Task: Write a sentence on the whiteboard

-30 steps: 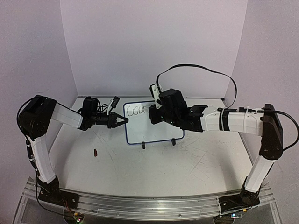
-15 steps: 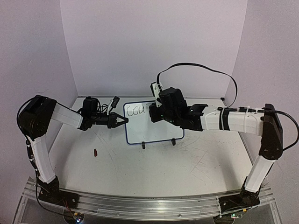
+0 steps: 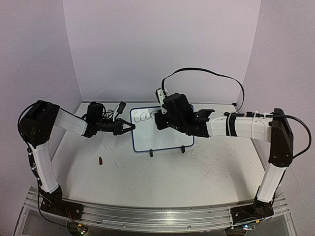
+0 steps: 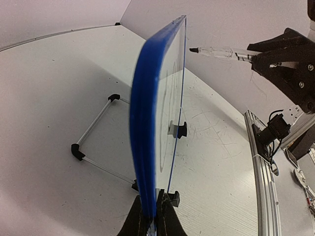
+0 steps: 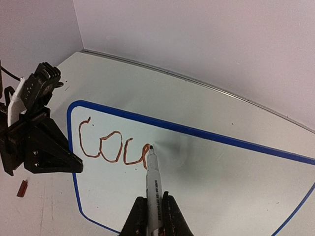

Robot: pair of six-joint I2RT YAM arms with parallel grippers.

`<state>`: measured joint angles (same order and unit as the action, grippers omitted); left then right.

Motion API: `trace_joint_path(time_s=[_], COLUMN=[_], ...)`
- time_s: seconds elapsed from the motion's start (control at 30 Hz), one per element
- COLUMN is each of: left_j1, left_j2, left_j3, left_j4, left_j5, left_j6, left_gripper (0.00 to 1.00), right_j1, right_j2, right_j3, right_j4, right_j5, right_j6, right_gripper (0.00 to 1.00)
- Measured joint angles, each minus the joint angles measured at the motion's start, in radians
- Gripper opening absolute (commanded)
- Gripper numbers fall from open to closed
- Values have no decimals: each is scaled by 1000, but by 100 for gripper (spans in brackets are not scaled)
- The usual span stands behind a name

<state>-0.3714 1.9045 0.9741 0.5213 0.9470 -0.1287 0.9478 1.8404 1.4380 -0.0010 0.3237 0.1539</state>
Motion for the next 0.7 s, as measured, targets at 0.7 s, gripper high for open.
trace_joint_path(time_s=[0.7], left_j1=[0], left_j2=[0], left_j3=[0], left_j4=[-1], left_j5=[0], left_j6=[0], left_gripper=[0], right_j1=[0], right_j2=[17], right_j3=[32], right_j4=[-13], right_j5=[6], right_j6=[0], right_gripper=[0])
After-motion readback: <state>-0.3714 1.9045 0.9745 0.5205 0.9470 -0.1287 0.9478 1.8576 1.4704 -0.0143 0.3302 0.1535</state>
